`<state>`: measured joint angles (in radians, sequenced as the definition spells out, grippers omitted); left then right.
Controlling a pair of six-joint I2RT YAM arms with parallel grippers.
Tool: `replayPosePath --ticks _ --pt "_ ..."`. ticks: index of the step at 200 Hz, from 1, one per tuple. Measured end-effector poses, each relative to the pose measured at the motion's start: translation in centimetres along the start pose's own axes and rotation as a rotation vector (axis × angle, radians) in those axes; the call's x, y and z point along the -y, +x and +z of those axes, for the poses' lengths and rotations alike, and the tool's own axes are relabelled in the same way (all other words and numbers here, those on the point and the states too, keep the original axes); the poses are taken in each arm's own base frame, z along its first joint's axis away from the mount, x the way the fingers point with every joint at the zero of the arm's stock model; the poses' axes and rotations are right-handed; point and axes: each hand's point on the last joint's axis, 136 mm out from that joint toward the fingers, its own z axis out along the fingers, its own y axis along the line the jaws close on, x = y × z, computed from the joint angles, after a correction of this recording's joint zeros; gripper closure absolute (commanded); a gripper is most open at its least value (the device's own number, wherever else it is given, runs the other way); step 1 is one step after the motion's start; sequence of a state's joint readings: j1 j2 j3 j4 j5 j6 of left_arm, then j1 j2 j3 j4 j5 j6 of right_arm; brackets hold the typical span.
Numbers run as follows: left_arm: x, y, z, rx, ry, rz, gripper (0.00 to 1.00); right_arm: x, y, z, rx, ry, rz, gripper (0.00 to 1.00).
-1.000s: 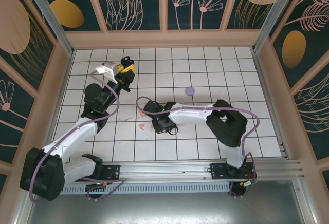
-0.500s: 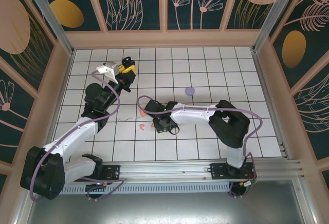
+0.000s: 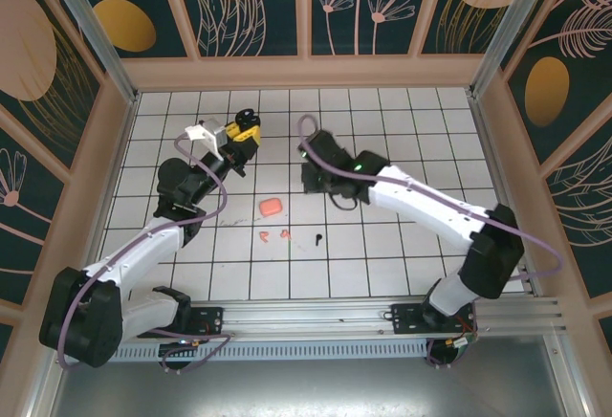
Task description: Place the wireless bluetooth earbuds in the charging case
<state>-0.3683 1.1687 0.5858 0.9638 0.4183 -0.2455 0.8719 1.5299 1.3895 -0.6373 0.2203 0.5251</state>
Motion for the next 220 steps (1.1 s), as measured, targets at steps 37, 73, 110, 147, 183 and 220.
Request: replayPosePath --ticks 37,73,110,147,183,220 --pt "1.5 0.6 0.4 0.002 0.092 0.057 1.0 0.4 -8.5 -5.5 0.211 -0.055 0.013 0.88" --pt "3.6 2.4 1.4 -0.037 0.185 0.12 1.0 -1.0 -13.0 -9.2 0.355 -0.114 -0.054 0.88" --pt "6.0 3.0 3.7 -0.054 0.277 0.178 1.0 -3.1 -14.8 -11.2 0.434 -0.205 -0.145 0.88" --pt "7.3 3.2 5.3 -0.052 0.336 0.198 1.0 -4.7 -14.3 -13.1 0.485 -0.317 -0.221 0.88" --pt "7.7 3.5 5.7 -0.057 0.358 0.196 1.0 -5.9 -12.5 -14.4 0.514 -0.401 -0.271 0.88" --pt "8.0 3.4 5.7 -0.055 0.371 0.196 1.0 -6.9 -11.5 -14.1 0.52 -0.447 -0.288 0.88"
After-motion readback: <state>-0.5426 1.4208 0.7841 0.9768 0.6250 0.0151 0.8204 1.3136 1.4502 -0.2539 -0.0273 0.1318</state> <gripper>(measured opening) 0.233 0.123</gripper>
